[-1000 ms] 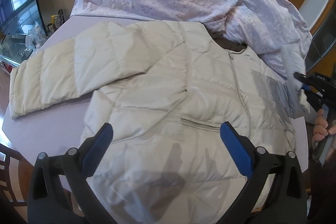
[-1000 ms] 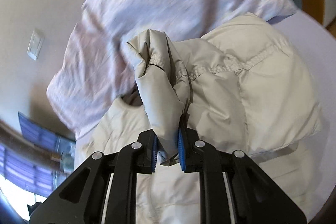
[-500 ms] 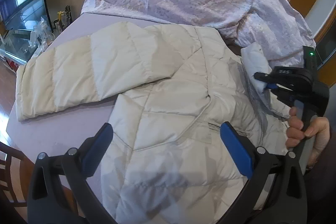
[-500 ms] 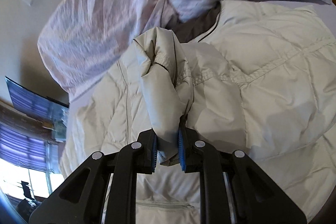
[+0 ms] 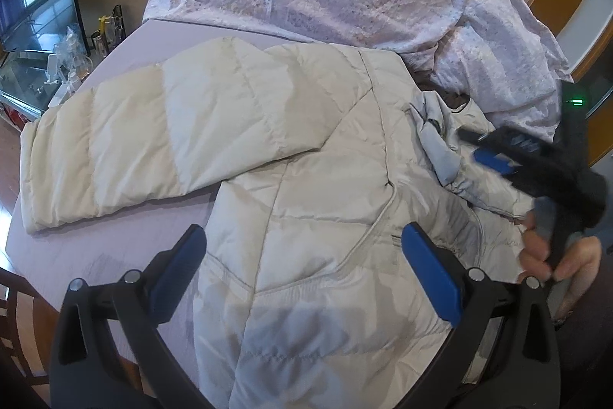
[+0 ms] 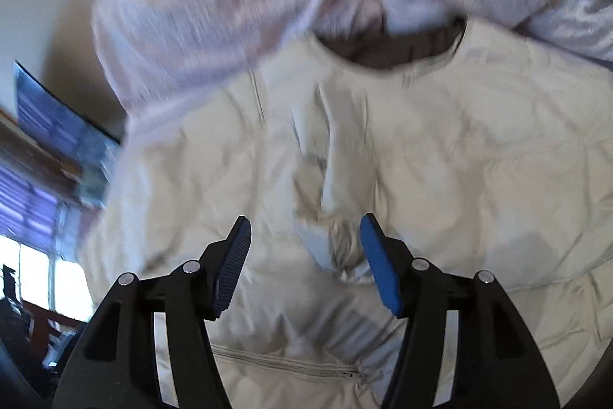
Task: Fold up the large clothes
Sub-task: 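Carry the sleeve across the jacket front and lay it down with the right gripper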
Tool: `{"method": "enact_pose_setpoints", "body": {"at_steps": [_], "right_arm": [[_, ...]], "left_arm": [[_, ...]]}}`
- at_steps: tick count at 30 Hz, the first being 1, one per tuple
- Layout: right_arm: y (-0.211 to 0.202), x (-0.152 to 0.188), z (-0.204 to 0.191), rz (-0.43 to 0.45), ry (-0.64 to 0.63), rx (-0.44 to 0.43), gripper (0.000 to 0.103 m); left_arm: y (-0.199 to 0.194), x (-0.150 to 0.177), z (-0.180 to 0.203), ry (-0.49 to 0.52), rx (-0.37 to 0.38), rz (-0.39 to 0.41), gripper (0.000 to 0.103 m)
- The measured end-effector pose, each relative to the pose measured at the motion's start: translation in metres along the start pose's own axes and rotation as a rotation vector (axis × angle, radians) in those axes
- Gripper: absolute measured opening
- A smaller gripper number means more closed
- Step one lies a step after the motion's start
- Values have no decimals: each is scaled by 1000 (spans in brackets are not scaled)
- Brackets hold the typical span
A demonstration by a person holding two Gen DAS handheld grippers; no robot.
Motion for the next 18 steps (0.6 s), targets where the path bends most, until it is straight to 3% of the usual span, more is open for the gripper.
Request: {"method": "enact_pose_setpoints", "body": {"at_steps": [3, 5, 9, 14, 18], "right_arm": [[-2, -15, 25, 37, 57, 65, 61], [10, -15, 50, -5, 116, 120, 59], [35, -6, 64, -67, 150, 163, 59], [59, 2, 54, -131, 132, 195, 60], [81, 9, 46, -176, 14, 313, 63]], "left_arm": [[2, -2, -3, -4, -1, -5, 101], [4, -3, -5, -11, -3, -11, 101], [6, -4, -12, -19, -13, -16, 101], [8, -7, -30, -50, -39, -19, 101], [11, -7, -56, -112, -87, -32, 101]]}}
Point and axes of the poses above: each gripper's, at about its wrist camera, not at the fingertips, and y roughly the way its jaws point, z to its right, x to its underside, the point moved 9 cm from there along y, roughly the way its jaws point, and after that the axes turned 3 degrees about -x, right-handed, at the moved point
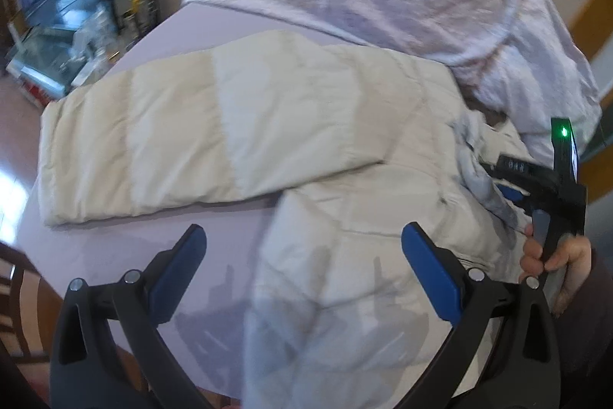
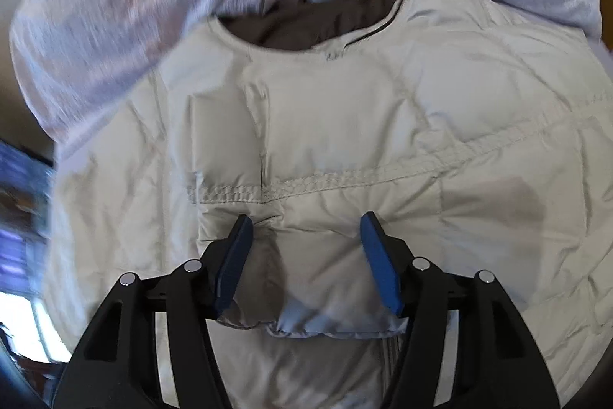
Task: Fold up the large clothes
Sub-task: 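Carry the sleeve across the jacket front and lay it down with the right gripper, then grasp the other sleeve cuff with the left gripper and lift it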
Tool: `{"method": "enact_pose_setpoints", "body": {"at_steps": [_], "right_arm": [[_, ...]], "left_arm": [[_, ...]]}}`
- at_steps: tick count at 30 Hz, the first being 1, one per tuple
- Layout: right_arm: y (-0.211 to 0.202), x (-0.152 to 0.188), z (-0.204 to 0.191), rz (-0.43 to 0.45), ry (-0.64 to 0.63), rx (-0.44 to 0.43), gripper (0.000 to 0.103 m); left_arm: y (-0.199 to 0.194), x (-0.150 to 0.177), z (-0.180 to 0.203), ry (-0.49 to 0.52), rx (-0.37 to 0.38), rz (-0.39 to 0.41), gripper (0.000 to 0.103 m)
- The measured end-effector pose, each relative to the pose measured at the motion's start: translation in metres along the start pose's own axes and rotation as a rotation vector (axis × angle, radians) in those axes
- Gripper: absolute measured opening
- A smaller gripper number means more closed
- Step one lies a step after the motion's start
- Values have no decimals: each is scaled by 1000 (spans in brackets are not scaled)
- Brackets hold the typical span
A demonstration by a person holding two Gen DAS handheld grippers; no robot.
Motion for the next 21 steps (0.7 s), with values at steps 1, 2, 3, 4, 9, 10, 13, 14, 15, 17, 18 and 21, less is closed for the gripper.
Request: {"method": "enact_pose_setpoints", "body": {"at_steps": [1, 2, 3, 4, 9, 10, 13, 14, 15, 17, 18, 21], "right_arm": [[2, 0, -2, 7, -29, 24, 64], [4, 0, -5, 17, -60, 51, 64], [6, -1, -7, 21, -74, 65, 64], [7, -2, -8, 23, -79, 69, 64], [9, -4, -10, 22, -102, 70, 65], [9, -4, -10, 22, -101, 66, 65], [8, -3, -10, 21, -96, 55, 65], [7, -2, -9, 21, -94, 51, 65], [7, -2, -7, 21, -93, 48, 65], [7, -2, -7, 22, -90, 41, 65], [8, -2, -8, 22, -90, 39, 65], [4, -2, -6, 24, -90, 34, 65]], "left_arm": [[2, -1, -9, -28, -5, -8, 101], [3, -1, -17, -52, -5, -13, 101], [3, -1, -24, -74, -7, -15, 101], [4, -1, -32, -100, -12, -18, 101], [8, 0, -72, -222, -15, -35, 101], [9, 1, -77, -245, -13, -41, 101], [15, 4, -103, -338, -11, -69, 101], [17, 5, -111, -366, -16, -76, 101], [18, 6, -118, -390, -17, -80, 101], [21, 8, -137, -470, -7, -95, 101], [21, 9, -143, -499, -4, -95, 101], [24, 11, -166, -607, 13, -88, 96]]}}
Point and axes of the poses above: each gripper's, at about its wrist camera, not at the fingertips, and y roughly the way its jaws point, z to its right, x to its underside, the point moved 9 cm from there along y, roughly the way its jaws point, and after that the axes turned 3 degrees about -x, right-handed, at the moved point
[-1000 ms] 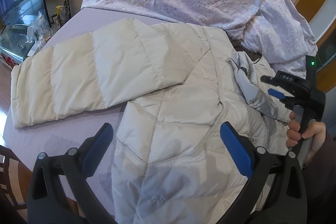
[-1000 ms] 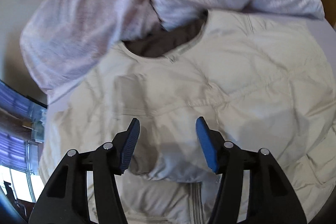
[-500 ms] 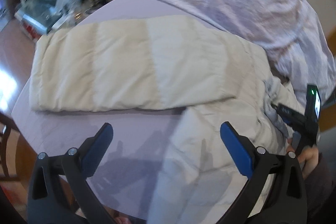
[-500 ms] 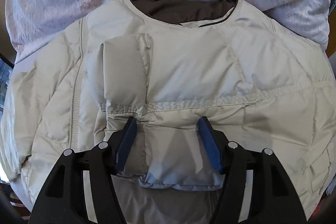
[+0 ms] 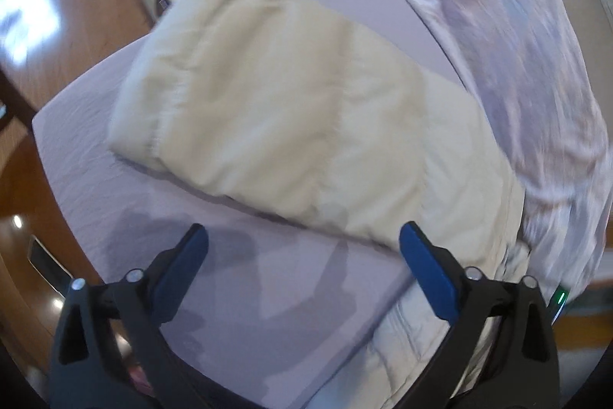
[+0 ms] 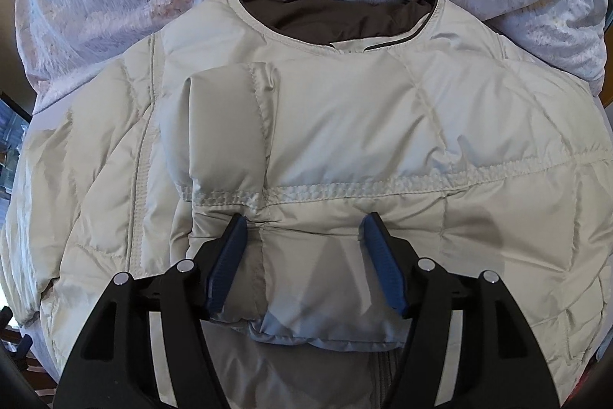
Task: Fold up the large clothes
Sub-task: 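Grasp the other sleeve cuff with the left gripper and lift it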
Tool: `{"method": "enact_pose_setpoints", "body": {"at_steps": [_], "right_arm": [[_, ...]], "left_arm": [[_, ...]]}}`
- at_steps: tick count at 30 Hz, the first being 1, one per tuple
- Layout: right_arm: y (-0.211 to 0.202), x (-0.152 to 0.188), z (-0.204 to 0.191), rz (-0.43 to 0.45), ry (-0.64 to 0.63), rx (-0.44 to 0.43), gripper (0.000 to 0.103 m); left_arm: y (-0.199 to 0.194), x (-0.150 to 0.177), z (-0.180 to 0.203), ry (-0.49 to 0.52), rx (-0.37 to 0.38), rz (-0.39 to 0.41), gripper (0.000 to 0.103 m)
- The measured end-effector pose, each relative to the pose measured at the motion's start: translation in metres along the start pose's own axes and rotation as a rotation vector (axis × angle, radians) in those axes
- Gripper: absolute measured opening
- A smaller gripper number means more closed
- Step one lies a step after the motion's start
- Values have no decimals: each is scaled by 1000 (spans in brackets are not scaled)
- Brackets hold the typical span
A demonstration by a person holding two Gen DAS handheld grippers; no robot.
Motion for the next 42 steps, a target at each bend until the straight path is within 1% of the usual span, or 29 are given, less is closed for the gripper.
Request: {"method": "enact_pose_setpoints", "body": {"at_steps": [1, 3, 6, 9, 10, 11, 12, 14, 15, 16, 17, 19, 20, 21, 22, 23, 24, 25, 28, 31, 33, 35, 38, 42], "right_arm": [[0, 0, 0, 0, -1, -1, 65], [1, -1, -1, 0, -1, -2, 65], [1, -1, -2, 1, -1, -1, 66], [0, -2, -1, 5, 0, -4, 66], [0, -1, 0, 6, 0, -4, 66], [0, -1, 0, 7, 0, -5, 66], [0, -1, -1, 8, -1, -5, 66], [0, -1, -1, 11, -2, -8, 66], [0, 0, -1, 14, -3, -9, 66], [0, 0, -1, 17, -3, -10, 66], [0, 0, -1, 19, -5, -12, 66], [-1, 2, -2, 25, -8, -15, 66], [0, 2, -2, 27, -10, -16, 66], [0, 2, -2, 29, -12, -17, 66], [-1, 3, -2, 31, -15, -19, 66], [-1, 3, -2, 32, -17, -21, 66], [-1, 3, -2, 33, -19, -22, 66], [-1, 4, -3, 33, -22, -24, 66], [-1, 5, -3, 32, -19, -32, 66], [-3, 5, 0, 35, -16, -46, 66], [-5, 5, 2, 37, -11, -57, 66], [-7, 5, 4, 36, -8, -65, 66], [-9, 6, 5, 31, 1, -74, 66], [-14, 9, 7, 32, 7, -91, 67]], "left_arm": [[1, -4, -7, -37, 5, 2, 93], [-1, -11, -11, -76, 19, 30, 89], [1, -23, -20, -107, -3, 58, 85], [1, -31, -25, -149, 2, 78, 83], [1, -31, -26, -158, -3, 85, 80], [0, -34, -30, -171, -13, 96, 73], [0, -35, -33, -185, -27, 108, 69], [-1, -39, -39, -217, -49, 127, 53], [-1, -41, -41, -231, -52, 132, 51], [-1, -44, -44, -255, -52, 139, 47], [-1, -45, -46, -269, -50, 142, 41], [-1, -49, -50, -313, -28, 154, 38], [0, -51, -51, -331, -16, 159, 34], [1, -53, -51, -342, -10, 162, 29], [3, -55, -54, -362, -1, 169, 19], [3, -56, -56, -375, 10, 175, 13], [5, -58, -56, -380, 18, 179, 11], [5, -61, -55, -369, 15, 180, 8], [1, -68, -44, -298, -20, 203, 4], [-9, -76, -30, -237, -34, 237, 3], [-20, -86, -13, -181, -28, 274, 3], [-33, -93, 5, -130, -5, 306, 2], [-55, -100, 48, -28, 53, 355, 2], [-83, -90, 118, 133, 167, 385, 2]]}}
Point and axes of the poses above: each gripper's, at about its wrist camera, not at the fingertips, and y roughly the way its jaws point, z to its right, x to its underside, the point moved 9 cm from there along y, roughly the way its jaws point, and after that the axes turned 3 degrees about -x, right-handed, at the moved point
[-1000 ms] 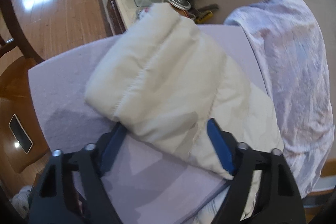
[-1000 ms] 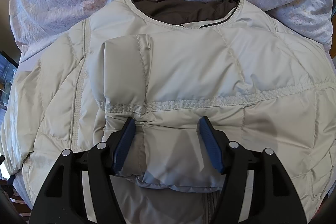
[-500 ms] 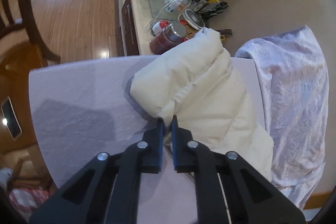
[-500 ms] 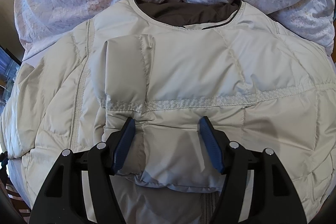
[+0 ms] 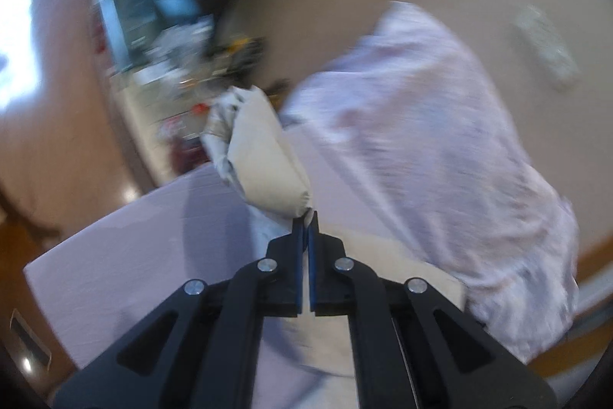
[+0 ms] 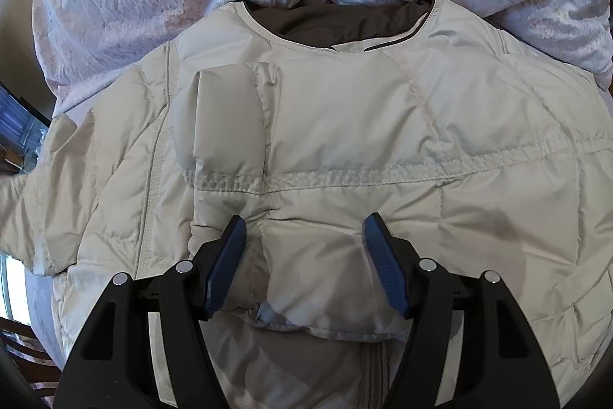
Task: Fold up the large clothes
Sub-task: 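Grasp the other sleeve cuff with the left gripper and lift it, then fold the held sleeve across the jacket front and release with the left gripper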
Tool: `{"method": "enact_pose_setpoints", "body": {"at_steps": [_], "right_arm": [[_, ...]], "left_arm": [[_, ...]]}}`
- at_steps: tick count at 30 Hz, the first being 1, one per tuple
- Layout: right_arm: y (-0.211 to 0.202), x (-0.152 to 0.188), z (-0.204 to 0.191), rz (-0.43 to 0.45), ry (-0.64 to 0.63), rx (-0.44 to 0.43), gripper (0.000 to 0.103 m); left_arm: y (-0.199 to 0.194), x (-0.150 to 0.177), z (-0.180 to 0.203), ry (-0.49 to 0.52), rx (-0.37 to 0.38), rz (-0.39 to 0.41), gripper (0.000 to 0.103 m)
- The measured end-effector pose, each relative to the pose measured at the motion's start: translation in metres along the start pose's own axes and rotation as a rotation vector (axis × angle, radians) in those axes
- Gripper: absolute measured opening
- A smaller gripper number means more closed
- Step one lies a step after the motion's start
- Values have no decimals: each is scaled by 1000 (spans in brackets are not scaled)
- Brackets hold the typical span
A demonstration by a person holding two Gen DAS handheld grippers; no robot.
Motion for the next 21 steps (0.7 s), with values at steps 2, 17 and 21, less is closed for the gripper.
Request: {"method": "enact_pose_setpoints", "body": {"at_steps": [2, 17, 21], "right_arm": [[-4, 1, 2, 1, 3, -9, 67], [-52, 9, 55, 66, 68, -17, 69], [-64, 10, 75, 94, 91, 17, 70]], "left_arm": [[-10, 6, 42, 77, 81, -2, 2], [-27, 181, 255, 530, 453, -249, 2], [-27, 226, 283, 597, 510, -316, 2]]}}
Point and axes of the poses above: each gripper's, at about its wrist camera, not at the fingertips, and y roughly the way its jaws point, z to its right, x to its underside, the point moved 9 cm from there along y, roughly the way its jaws point, and after that the axes turned 3 degrees about -x, right-handed, at the moved point
